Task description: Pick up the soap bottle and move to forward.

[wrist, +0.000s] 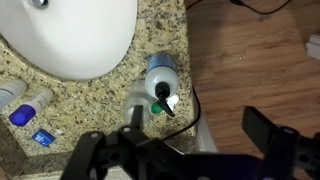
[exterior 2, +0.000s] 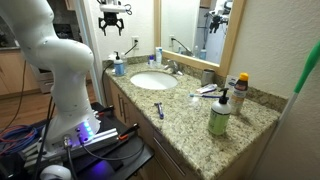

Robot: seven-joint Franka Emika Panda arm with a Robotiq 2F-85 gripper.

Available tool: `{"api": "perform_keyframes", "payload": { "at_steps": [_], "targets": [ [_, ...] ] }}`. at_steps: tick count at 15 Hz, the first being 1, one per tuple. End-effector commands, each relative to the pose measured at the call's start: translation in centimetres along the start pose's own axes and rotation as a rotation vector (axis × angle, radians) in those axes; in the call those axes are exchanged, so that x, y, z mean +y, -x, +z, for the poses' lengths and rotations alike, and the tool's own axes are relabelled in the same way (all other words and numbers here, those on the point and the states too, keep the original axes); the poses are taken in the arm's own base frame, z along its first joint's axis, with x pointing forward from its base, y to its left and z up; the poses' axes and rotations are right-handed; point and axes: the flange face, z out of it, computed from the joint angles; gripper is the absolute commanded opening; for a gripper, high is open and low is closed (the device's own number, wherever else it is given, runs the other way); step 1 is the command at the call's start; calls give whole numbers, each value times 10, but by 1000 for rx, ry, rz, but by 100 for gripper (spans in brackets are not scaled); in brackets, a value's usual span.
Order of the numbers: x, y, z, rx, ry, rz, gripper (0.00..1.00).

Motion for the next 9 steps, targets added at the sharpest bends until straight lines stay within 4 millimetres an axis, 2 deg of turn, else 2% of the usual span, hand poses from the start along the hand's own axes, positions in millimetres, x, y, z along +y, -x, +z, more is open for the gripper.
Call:
{"api": "perform_keyframes", "payload": {
  "at_steps": [1,4,9],
  "targets": [
    [8,-3,26,-16,-10,-7,100],
    [19,-9,62,15,23,-20,100],
    [15,-26,97,69,23,-29,100]
  ]
}}
